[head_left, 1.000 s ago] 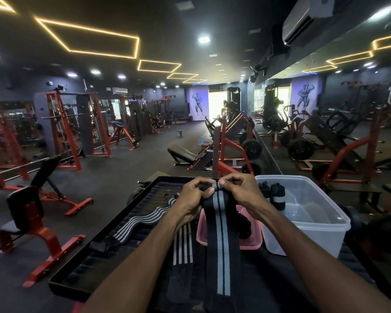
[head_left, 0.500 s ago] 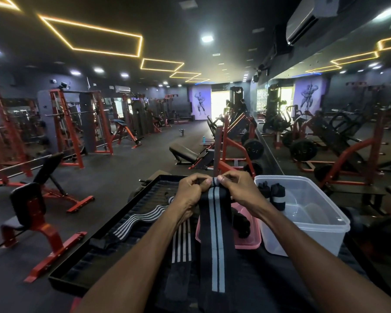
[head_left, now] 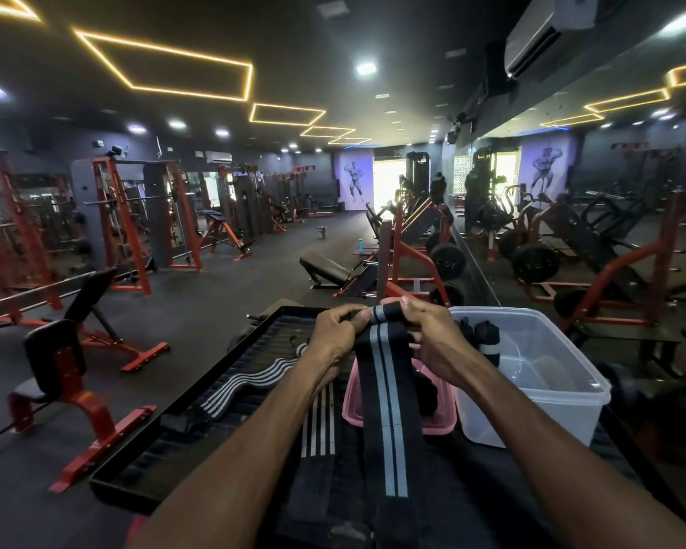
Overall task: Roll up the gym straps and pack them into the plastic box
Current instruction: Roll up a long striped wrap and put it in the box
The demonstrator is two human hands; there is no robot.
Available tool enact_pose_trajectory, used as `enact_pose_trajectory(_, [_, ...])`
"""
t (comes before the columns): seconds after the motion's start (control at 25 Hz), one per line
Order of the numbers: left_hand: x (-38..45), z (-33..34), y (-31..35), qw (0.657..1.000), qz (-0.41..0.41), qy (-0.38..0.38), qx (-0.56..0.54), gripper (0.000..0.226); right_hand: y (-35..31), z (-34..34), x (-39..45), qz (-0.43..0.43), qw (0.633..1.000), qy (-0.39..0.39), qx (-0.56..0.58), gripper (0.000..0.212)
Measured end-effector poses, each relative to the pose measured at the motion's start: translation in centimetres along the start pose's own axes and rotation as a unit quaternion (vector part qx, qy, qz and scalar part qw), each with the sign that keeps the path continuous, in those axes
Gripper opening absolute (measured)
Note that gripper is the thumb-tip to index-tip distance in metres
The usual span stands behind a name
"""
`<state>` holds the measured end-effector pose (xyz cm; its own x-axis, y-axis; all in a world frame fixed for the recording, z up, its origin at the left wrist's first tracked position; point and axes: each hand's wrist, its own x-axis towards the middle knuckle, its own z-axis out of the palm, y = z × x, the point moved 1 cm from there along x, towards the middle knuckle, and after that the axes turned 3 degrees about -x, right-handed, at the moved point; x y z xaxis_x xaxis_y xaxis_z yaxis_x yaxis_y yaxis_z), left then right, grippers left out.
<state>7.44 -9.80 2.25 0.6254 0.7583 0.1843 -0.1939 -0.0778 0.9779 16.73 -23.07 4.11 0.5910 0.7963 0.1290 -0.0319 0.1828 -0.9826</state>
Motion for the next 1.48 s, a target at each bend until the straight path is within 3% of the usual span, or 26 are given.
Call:
enact_pose_trajectory(0.16, [0.0,-0.1,0.2,0.999,-0.025,-0.041,0.025,0.014,0.3,0.4,-0.5,-0.012,0.999,0.006,0.047,0.024])
enact_pose_trajectory(0.28, [-0.1,-0.3,0.3,0.999,0.012,-0.021,0.037,0.014,0.3,0.6,-0.6,-0.003,0.999,0.0,0.046,0.025])
enact_pose_trajectory(0.36, [-0.2,-0.1,0.5,0.996,0.059,-0.003,0.061,0.015,0.0,0.4,-0.6,0.006,1.0,0.002,-0.011,0.025])
enact_pose_trajectory(0.44, [-0.2,0.1,0.7,0.993,0.091,-0.002,0.081,0.016,-0.1,0.1,-0.3,-0.036,0.99,0.012,-0.132,0.022])
enact_pose_trajectory(0.56, [-0.3,0.2,0.7,0.998,0.041,-0.034,0.011,0.017,-0.2,-0.7,0.7,-0.128,0.954,0.054,-0.265,0.012])
enact_pose_trajectory(0.68, [-0.7,0.3,0.6,0.997,-0.035,-0.073,-0.013,0.009,-0.5,-1.3,0.6,-0.158,0.955,0.047,-0.247,0.017])
enact_pose_trajectory(0.8, [-0.8,0.6,1.0,0.999,0.005,-0.045,0.004,0.008,-0.2,-1.5,0.2,-0.147,0.97,0.037,-0.188,0.025])
enact_pose_trajectory(0.96, [-0.6,0.7,0.6,0.998,0.041,-0.038,0.032,0.024,0.6,-1.9,-0.1,-0.044,0.988,0.021,-0.147,0.014])
enact_pose_trajectory(1.12, [-1.7,1.0,0.2,0.997,-0.014,-0.069,-0.012,0.01,1.1,-2.1,-0.2,-0.117,0.981,0.06,-0.142,0.021])
enact_pose_trajectory(1.24, [-2.1,1.1,-0.1,0.998,-0.015,-0.061,-0.006,0.015,1.3,-1.9,-0.2,-0.145,0.979,0.044,-0.138,0.028])
enact_pose_trajectory(1.32, [-1.8,1.0,0.0,0.999,0.012,-0.043,0.006,0.006,1.3,-1.8,-0.1,-0.116,0.986,0.039,-0.111,0.028])
enact_pose_trajectory(1.48, [-1.5,0.5,0.0,0.999,0.025,-0.043,0.01,0.022,1.9,-1.7,0.3,-0.035,0.995,0.024,-0.092,0.009])
